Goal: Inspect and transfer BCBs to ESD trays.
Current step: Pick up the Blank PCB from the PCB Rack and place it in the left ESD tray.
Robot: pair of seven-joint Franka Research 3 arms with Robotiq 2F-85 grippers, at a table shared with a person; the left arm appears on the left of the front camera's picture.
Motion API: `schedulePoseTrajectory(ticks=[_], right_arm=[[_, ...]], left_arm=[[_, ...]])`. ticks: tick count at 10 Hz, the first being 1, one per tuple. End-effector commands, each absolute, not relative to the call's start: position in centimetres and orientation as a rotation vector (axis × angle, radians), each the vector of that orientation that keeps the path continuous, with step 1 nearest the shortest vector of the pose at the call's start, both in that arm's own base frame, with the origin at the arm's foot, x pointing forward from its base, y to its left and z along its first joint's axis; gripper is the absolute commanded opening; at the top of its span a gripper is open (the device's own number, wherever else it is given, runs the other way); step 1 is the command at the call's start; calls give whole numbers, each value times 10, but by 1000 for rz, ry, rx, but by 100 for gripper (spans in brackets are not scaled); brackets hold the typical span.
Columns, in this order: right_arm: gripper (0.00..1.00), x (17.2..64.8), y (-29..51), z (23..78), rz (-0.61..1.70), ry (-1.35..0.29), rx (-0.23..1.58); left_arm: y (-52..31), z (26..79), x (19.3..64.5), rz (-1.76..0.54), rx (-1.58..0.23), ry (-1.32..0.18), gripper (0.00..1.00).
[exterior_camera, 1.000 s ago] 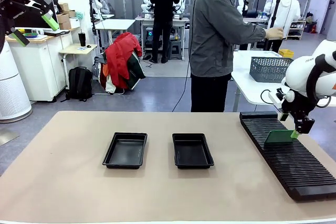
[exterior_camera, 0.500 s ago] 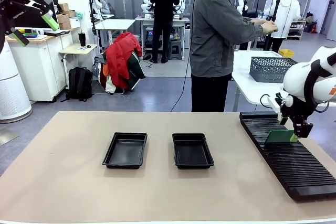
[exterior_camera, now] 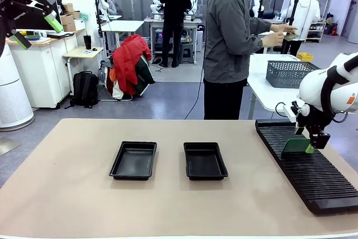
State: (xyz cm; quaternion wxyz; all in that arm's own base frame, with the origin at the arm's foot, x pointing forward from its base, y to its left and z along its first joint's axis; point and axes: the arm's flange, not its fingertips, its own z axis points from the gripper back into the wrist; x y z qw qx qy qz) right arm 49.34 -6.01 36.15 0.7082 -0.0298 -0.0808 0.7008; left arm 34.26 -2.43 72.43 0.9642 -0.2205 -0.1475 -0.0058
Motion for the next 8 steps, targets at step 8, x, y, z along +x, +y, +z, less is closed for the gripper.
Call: schedulePoseTrajectory(ticks=[8], right_arm=[[88,494,-62,361,1565,-193,-110]], left_arm=[[-24,724,342,-12,-441,-298,100]])
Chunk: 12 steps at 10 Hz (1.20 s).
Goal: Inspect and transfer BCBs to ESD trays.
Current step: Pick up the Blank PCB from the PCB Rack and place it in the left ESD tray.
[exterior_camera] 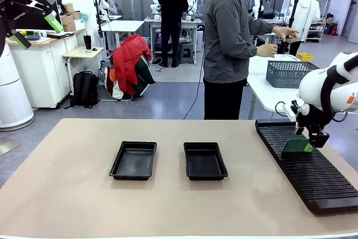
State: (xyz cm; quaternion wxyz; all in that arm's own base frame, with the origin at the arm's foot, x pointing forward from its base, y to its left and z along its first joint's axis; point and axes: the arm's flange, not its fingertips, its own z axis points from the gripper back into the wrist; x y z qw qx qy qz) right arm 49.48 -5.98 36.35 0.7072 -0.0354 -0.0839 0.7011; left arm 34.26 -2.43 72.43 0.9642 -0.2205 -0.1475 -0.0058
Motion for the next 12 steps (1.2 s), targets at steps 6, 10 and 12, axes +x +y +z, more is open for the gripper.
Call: schedulePoseTrajectory(ticks=[6,10,12], right_arm=[[59,500,-61,357,1565,-154,-121],[39,501,-62,358,1574,-141,-127],[30,503,-61,356,1576,-133,-120]], left_arm=[[-24,724,342,-12,-441,-298,100],[-24,724,342,-12,-441,-298,100],[-24,724,342,-12,-441,-298,100]])
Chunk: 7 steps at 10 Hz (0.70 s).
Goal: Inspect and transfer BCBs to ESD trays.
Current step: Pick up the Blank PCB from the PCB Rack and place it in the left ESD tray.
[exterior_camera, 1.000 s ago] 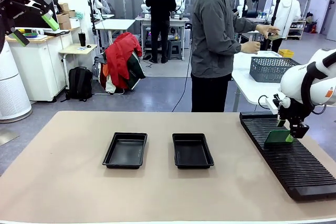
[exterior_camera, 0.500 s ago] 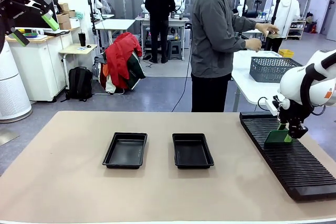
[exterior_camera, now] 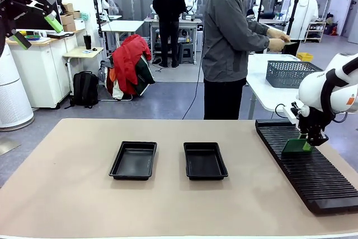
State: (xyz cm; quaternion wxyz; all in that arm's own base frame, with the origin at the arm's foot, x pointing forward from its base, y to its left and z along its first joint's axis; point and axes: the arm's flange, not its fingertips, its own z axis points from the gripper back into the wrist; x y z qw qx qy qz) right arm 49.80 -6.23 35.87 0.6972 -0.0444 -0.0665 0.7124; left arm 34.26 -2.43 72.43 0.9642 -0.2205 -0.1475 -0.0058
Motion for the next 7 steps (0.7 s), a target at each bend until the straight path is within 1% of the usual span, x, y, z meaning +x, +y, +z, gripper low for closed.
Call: schedulePoseTrajectory(ticks=[1,2,3,4,5,6,7], right_arm=[[33,504,-62,355,1573,-131,-125],[20,505,-62,355,1571,-139,-124],[23,505,-63,355,1568,-137,-123],[10,505,-63,354,1566,-137,-121],[13,505,-63,354,1563,-136,-124],[0,504,-63,355,1558,-136,-125],[3,504,-64,356,1556,-135,-123]], left_arm=[[-24,724,342,-12,-441,-298,100],[-24,724,342,-12,-441,-298,100],[-24,724,342,-12,-441,-298,100],[-24,724,342,-12,-441,-298,100],[-24,724,342,-12,-441,-298,100],[-24,724,342,-12,-441,-298,100],[-24,724,342,-12,-441,-298,100]])
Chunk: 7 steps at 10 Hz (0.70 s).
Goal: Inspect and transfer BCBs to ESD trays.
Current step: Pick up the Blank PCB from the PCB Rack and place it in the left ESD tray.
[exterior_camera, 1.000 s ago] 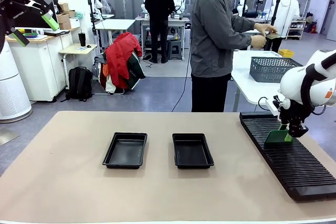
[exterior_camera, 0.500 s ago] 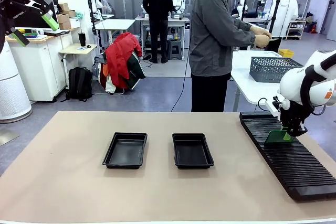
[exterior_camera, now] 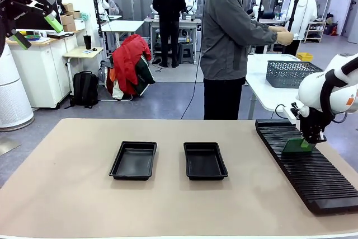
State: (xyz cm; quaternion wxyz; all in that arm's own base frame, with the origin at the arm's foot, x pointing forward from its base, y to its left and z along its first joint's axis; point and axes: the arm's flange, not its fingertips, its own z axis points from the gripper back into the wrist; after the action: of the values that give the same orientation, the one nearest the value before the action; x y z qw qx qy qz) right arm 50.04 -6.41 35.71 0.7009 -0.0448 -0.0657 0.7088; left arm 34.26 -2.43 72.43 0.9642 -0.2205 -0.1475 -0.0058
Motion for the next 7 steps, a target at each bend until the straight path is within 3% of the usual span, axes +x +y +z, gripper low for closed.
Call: schedulePoseTrajectory(ticks=[1,5,7], right_arm=[[0,504,-65,356,1553,-135,-120],[0,502,-65,369,1531,-148,-133],[0,494,-63,401,1525,-159,-134]], left_arm=[[-24,724,342,-12,-441,-298,100],[-24,724,342,-12,-441,-298,100],[-24,724,342,-12,-441,-298,100]])
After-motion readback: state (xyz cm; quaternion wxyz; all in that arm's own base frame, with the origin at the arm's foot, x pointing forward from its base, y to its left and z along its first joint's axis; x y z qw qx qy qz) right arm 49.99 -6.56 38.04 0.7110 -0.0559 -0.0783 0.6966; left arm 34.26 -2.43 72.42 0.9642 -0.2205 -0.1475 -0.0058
